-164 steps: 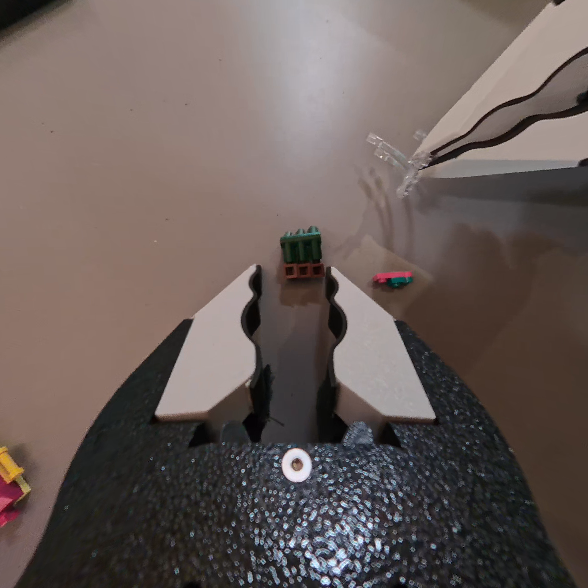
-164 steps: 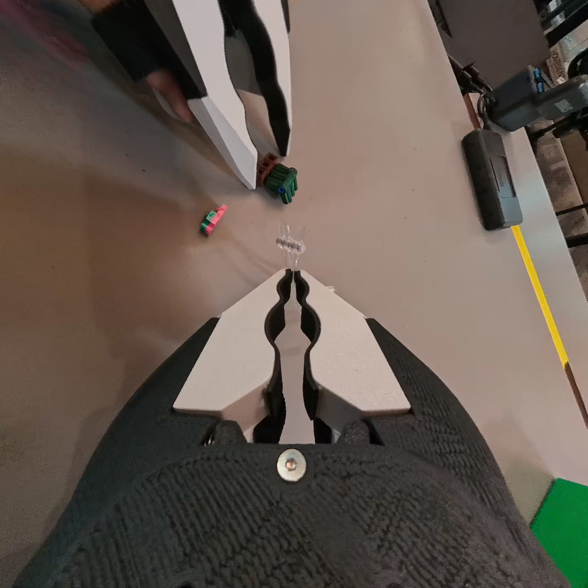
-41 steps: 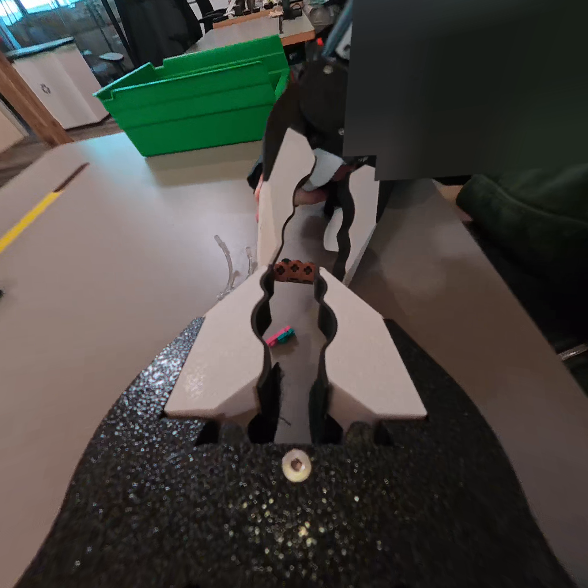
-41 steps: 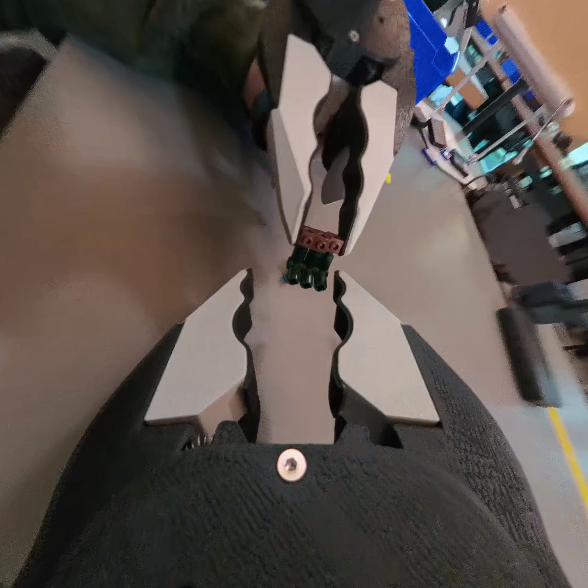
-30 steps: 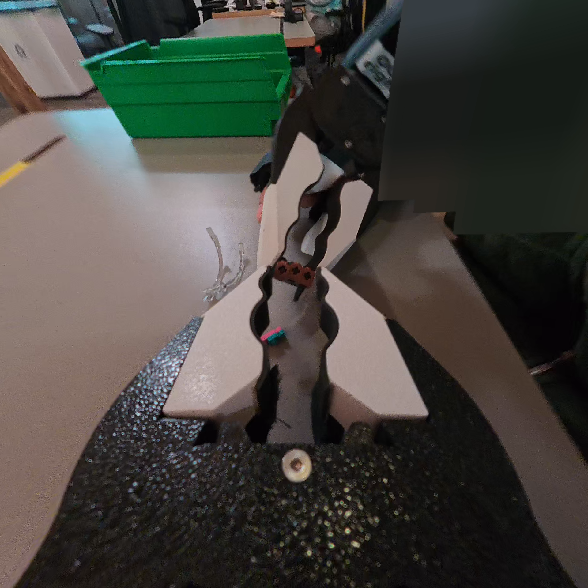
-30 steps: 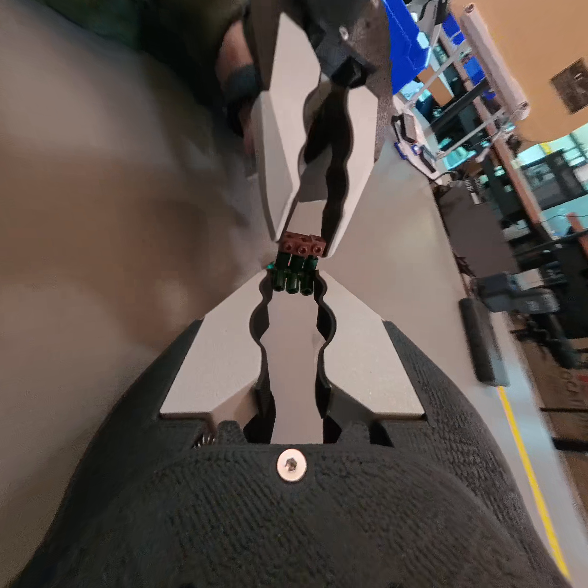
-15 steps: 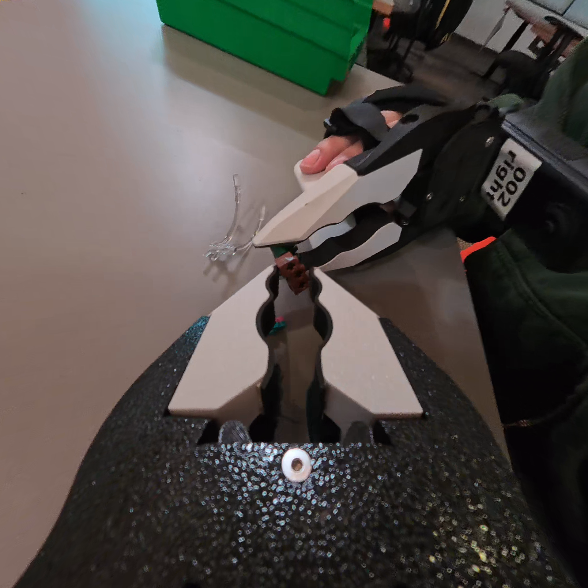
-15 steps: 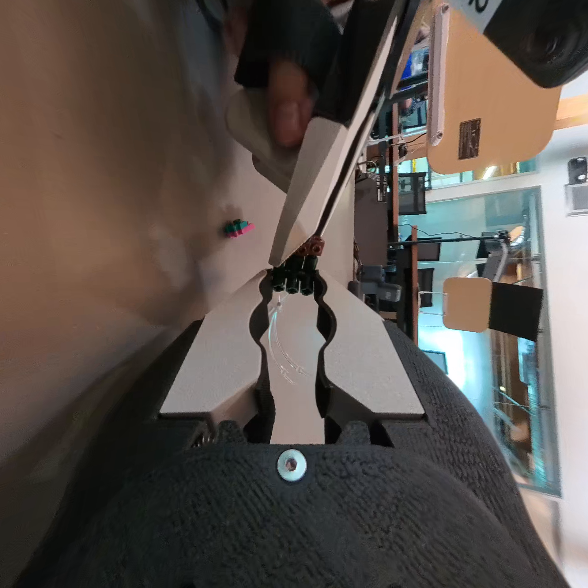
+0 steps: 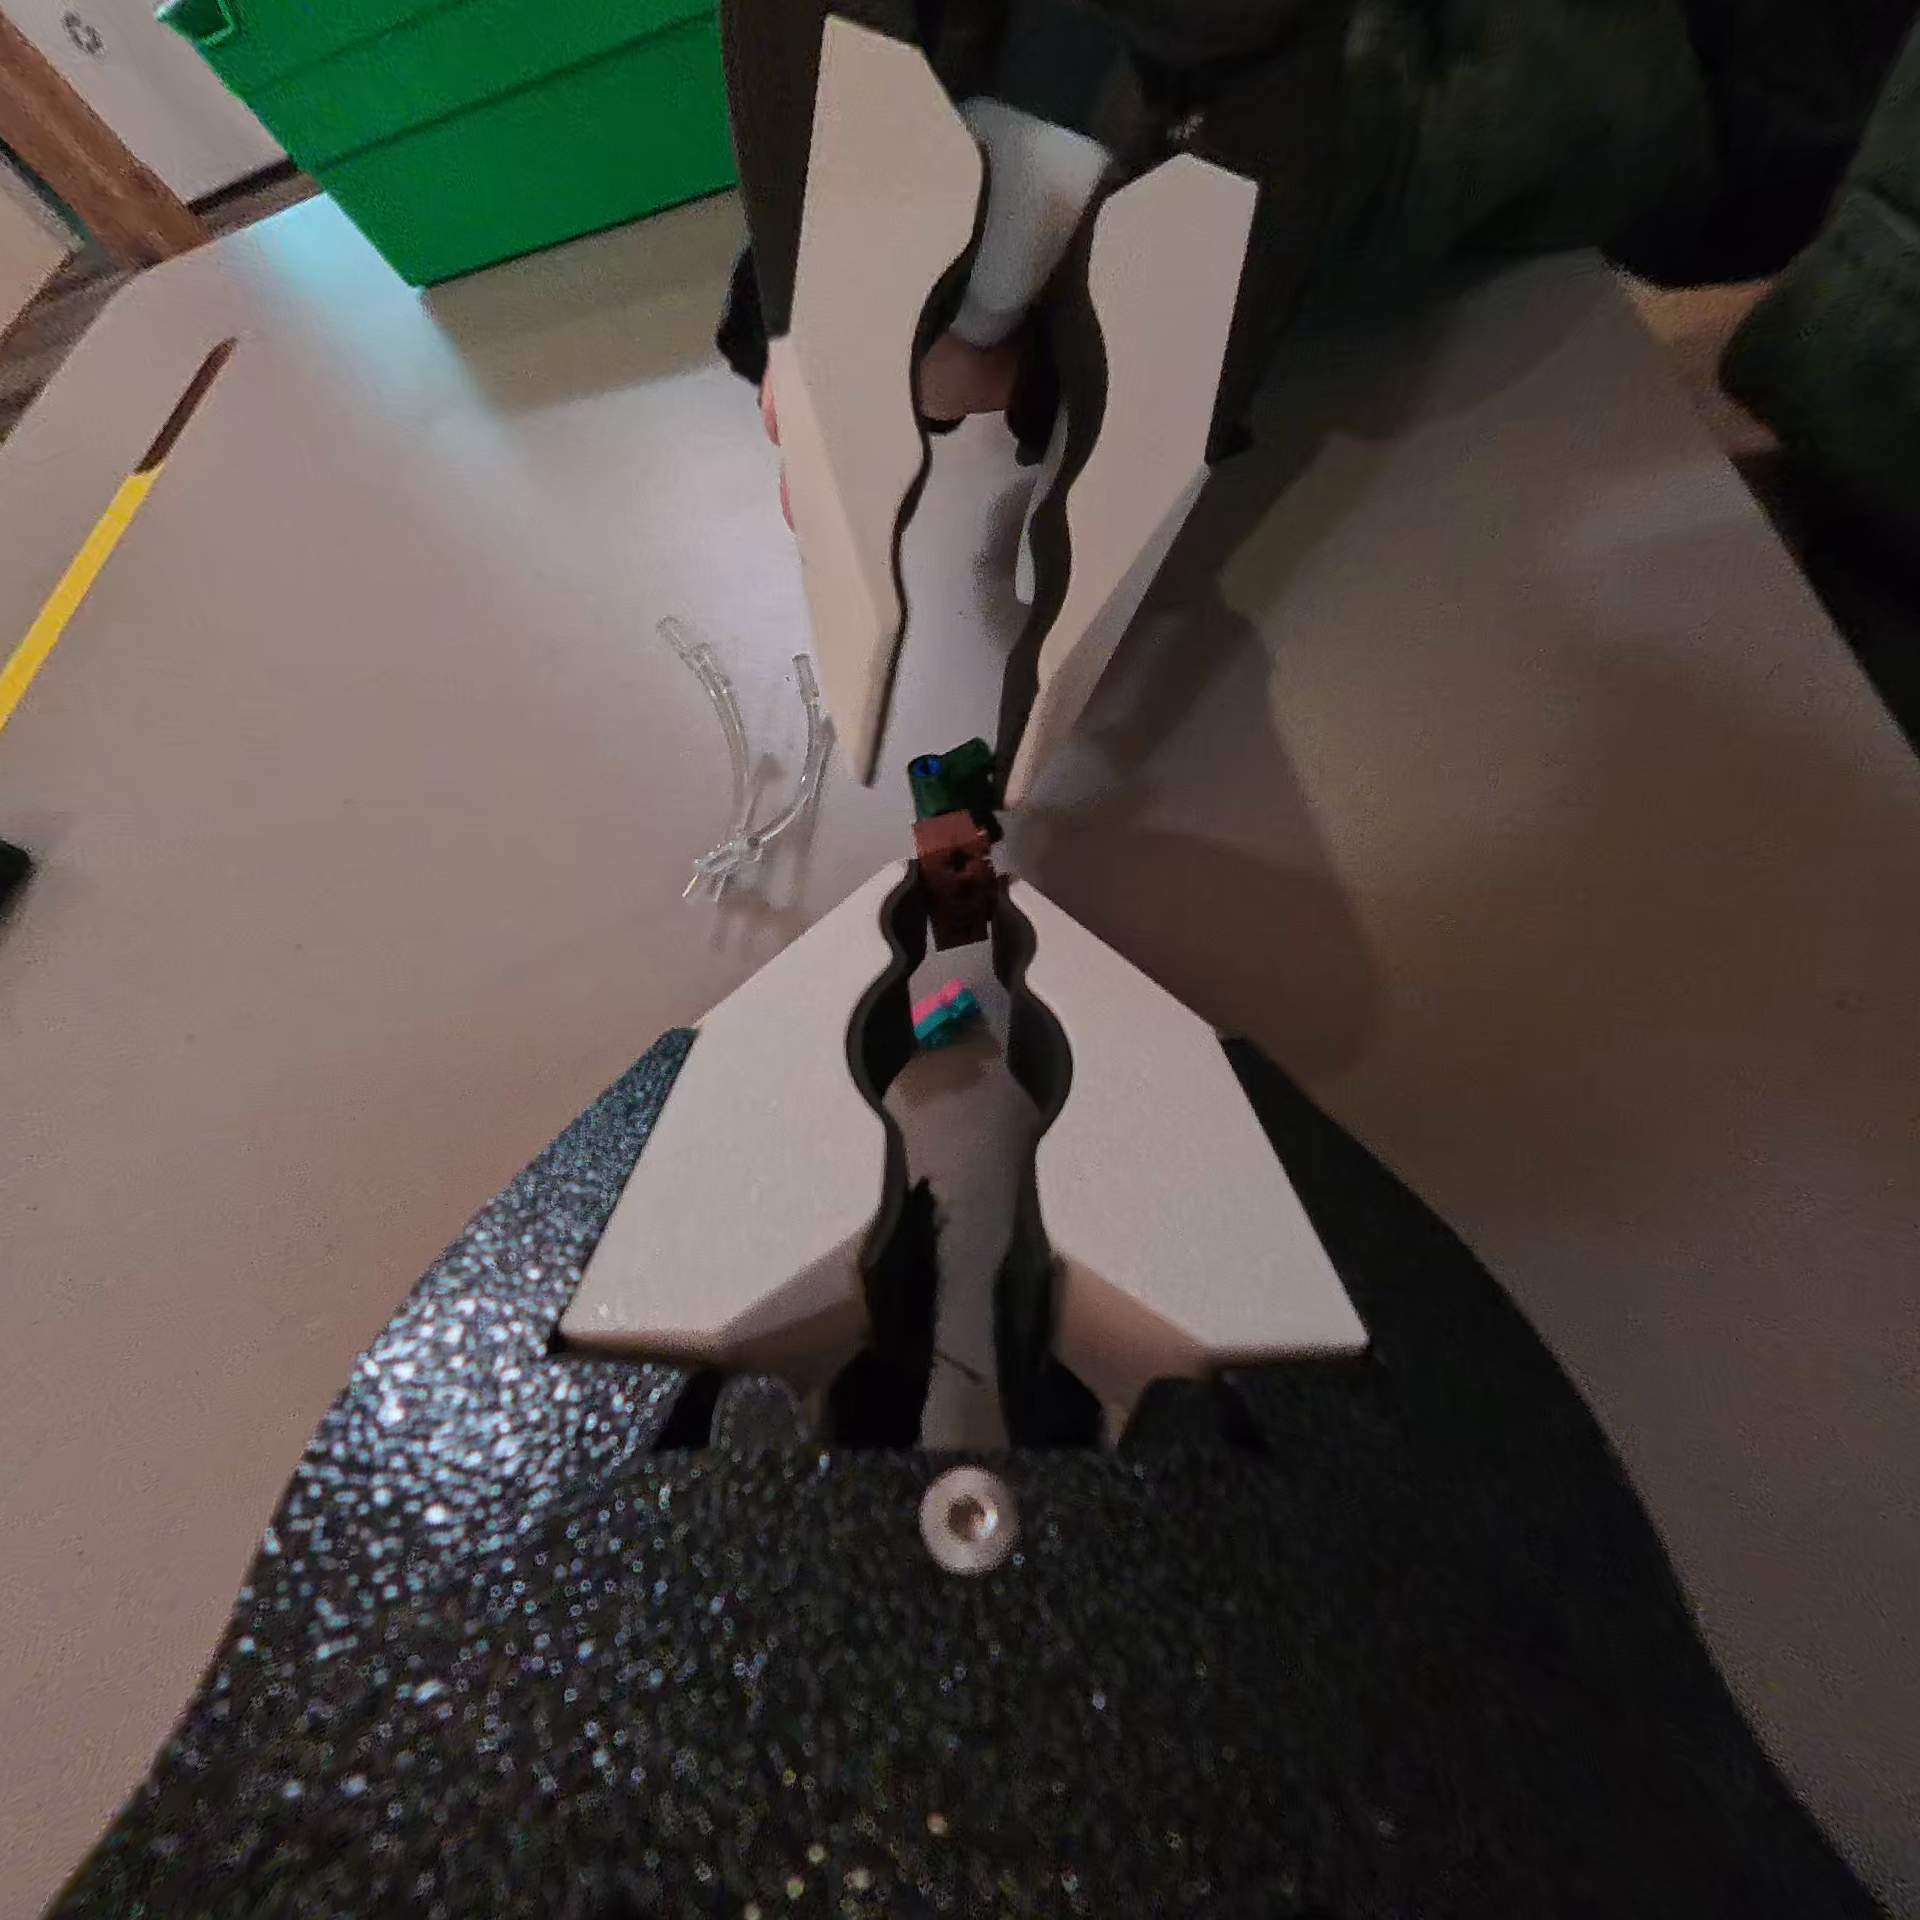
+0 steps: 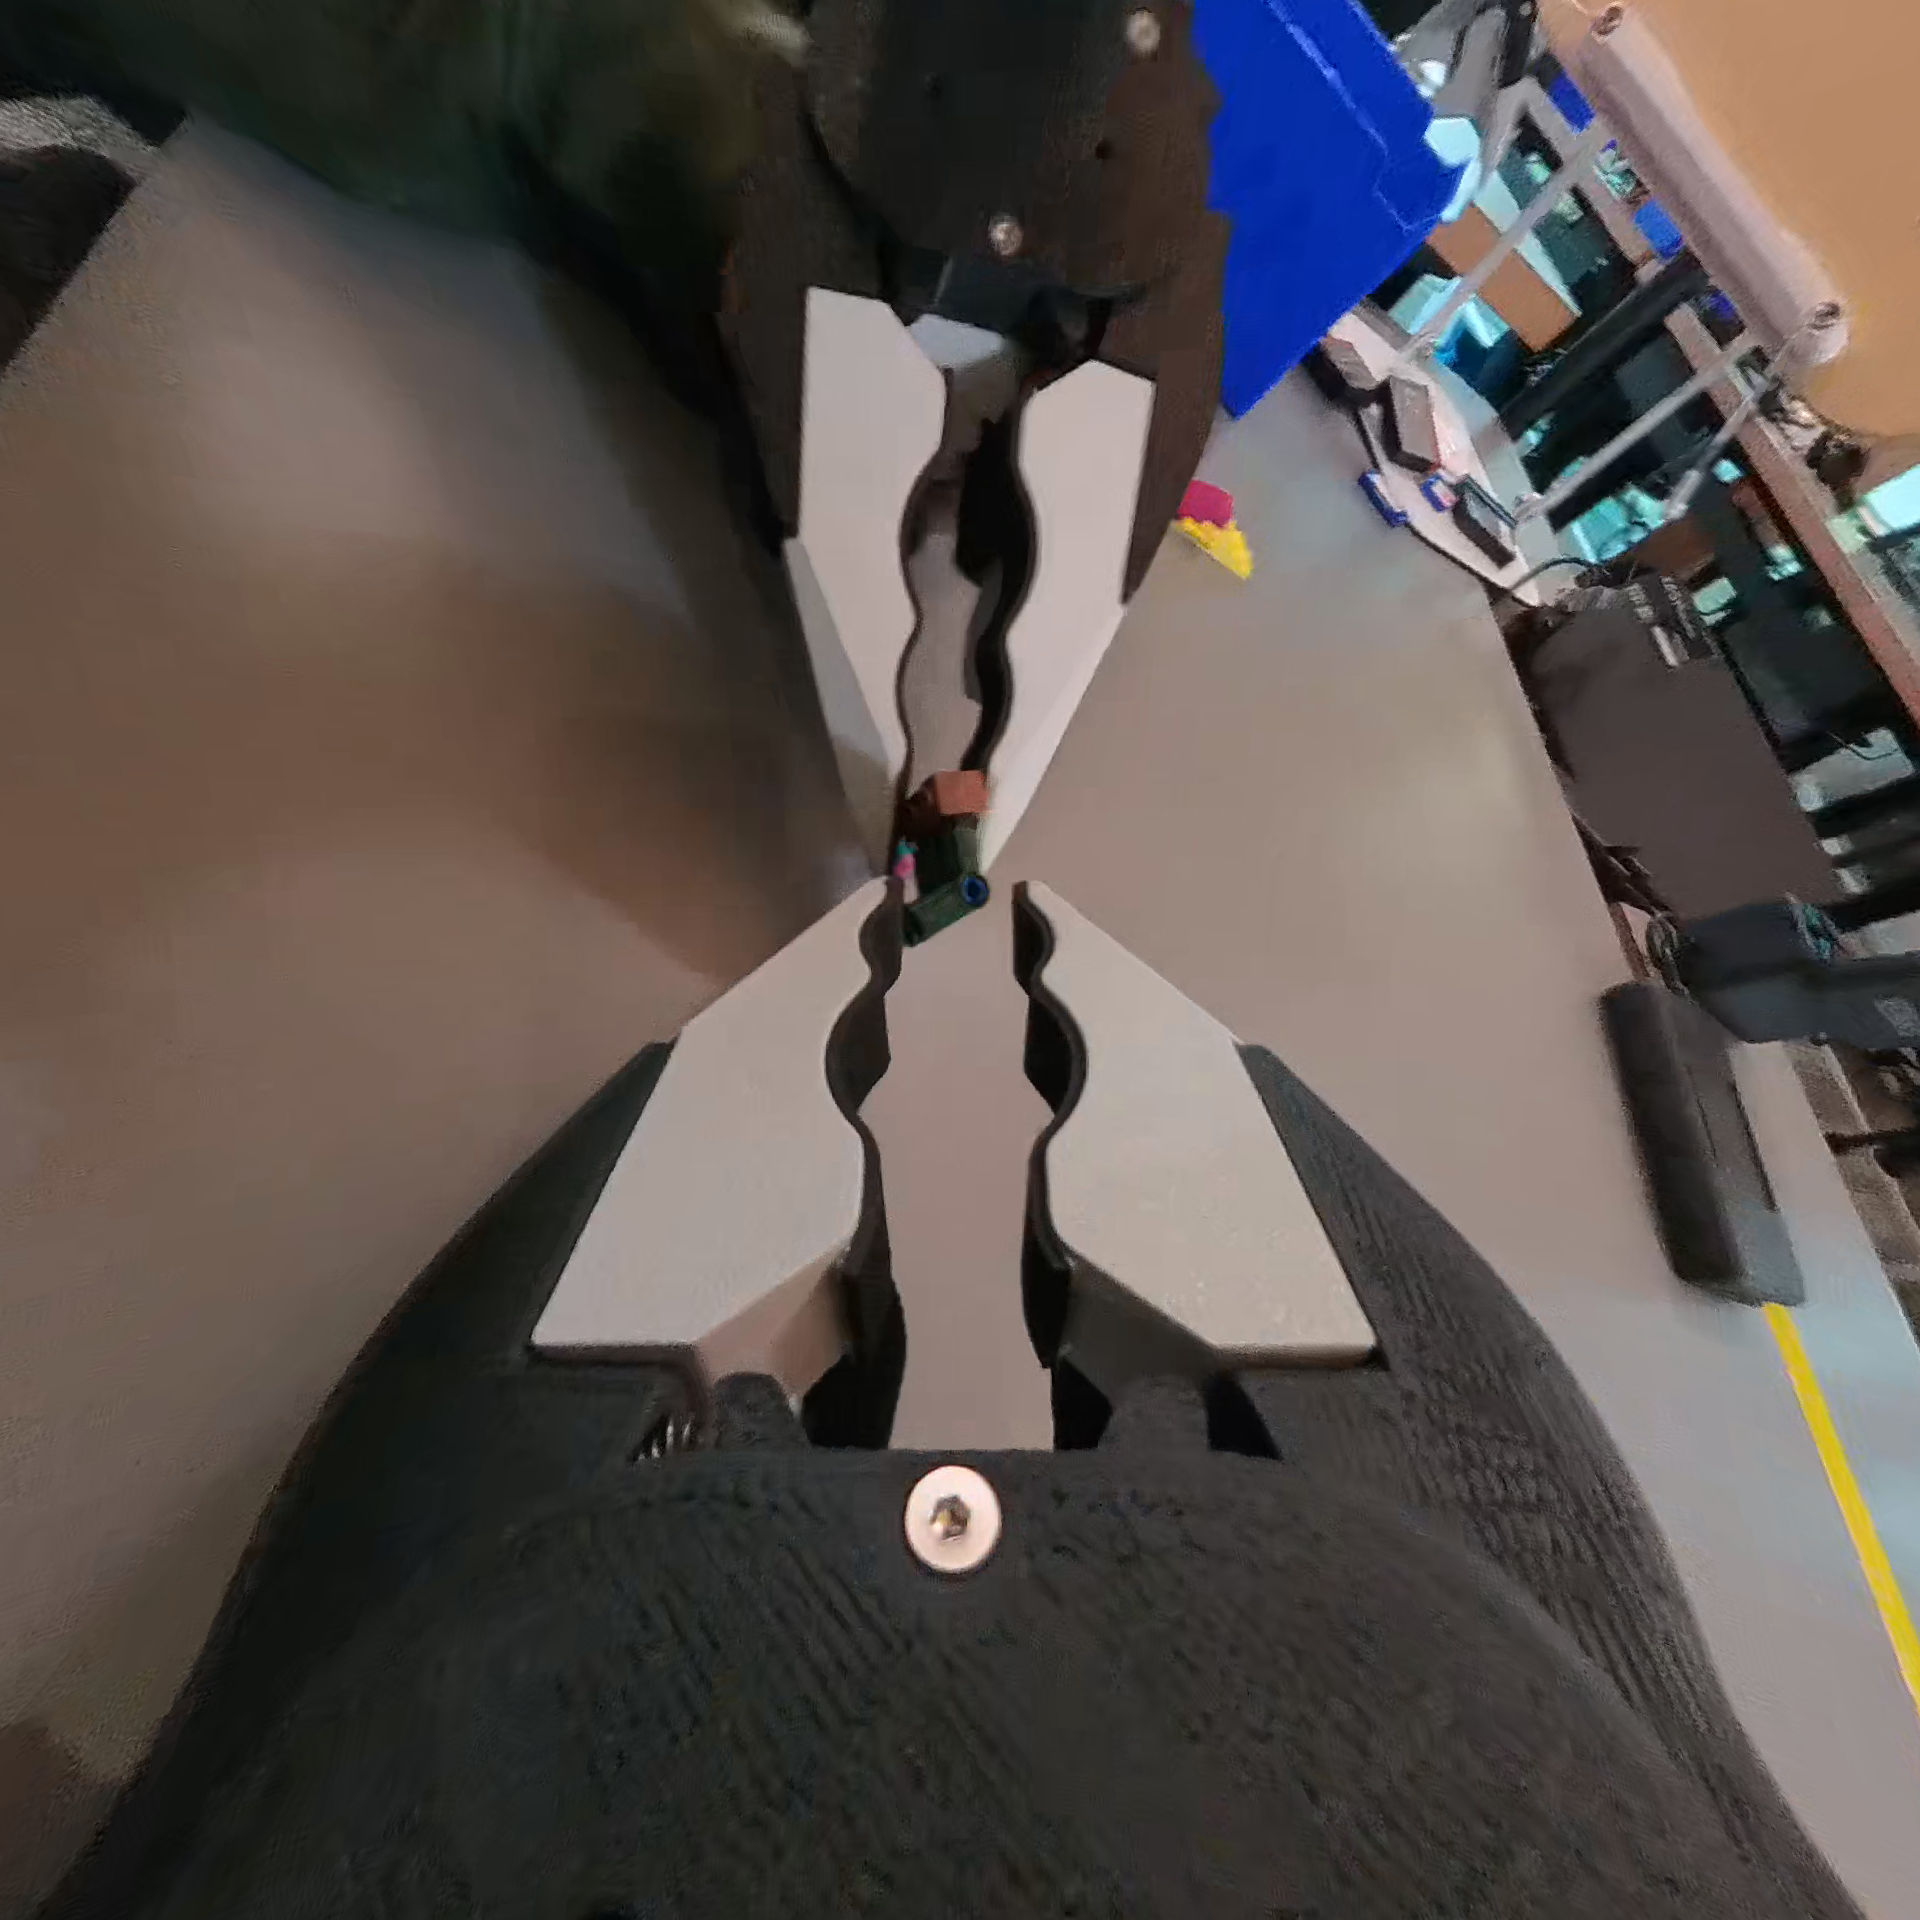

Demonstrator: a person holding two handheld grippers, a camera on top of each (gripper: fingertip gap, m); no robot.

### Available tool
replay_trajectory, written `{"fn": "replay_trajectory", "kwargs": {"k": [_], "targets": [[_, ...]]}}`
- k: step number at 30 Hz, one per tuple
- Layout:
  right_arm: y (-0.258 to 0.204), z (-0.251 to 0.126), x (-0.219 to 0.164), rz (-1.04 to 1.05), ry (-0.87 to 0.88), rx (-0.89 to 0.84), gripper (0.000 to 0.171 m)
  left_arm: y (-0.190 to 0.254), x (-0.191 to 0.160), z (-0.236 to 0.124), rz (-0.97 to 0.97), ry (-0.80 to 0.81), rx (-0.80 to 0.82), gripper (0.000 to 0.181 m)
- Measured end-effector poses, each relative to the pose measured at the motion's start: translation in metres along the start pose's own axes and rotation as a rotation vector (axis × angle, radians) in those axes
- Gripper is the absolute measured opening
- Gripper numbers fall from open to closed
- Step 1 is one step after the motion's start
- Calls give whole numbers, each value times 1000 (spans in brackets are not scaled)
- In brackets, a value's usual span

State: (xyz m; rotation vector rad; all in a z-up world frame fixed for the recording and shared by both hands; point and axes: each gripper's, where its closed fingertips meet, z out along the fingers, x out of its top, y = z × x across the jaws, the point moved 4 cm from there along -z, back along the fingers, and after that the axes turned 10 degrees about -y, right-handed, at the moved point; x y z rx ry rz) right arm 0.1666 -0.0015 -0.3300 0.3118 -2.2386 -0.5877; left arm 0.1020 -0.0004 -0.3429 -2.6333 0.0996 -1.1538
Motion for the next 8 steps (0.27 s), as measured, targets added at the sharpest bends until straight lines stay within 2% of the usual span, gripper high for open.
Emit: {"fn": "replay_trajectory", "kwargs": {"k": [2, 6, 8], "targets": [[-5, 2, 0, -44, -17, 7, 14, 3, -2, 2, 43, -22, 5, 10], [-9, 3, 2, -42, -3, 38, 17, 8, -1, 4, 82, -12, -14, 10], [-10, 3, 1, -23, -7, 62, 10, 9, -2, 6, 92, -18, -26, 10]]}}
